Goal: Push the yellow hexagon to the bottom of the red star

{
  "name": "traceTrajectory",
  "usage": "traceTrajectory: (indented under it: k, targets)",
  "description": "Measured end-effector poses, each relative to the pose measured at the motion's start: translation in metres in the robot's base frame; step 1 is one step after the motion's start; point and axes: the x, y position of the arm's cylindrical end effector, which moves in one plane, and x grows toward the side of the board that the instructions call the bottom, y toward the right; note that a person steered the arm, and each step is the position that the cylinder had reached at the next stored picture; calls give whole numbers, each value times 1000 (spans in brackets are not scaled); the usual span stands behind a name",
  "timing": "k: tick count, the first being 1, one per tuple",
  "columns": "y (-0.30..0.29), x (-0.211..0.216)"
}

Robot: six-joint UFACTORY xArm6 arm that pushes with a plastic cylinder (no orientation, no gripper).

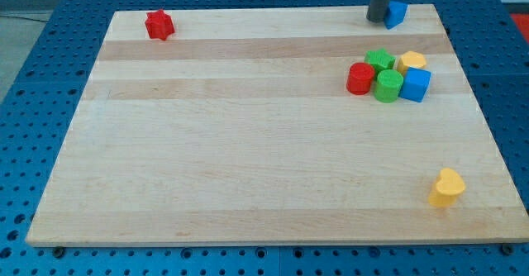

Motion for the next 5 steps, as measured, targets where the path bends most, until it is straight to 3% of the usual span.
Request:
traceTrajectory:
  k: [2, 4, 5]
  targets:
    - [1, 41]
    - [92, 54]
    - [97, 91]
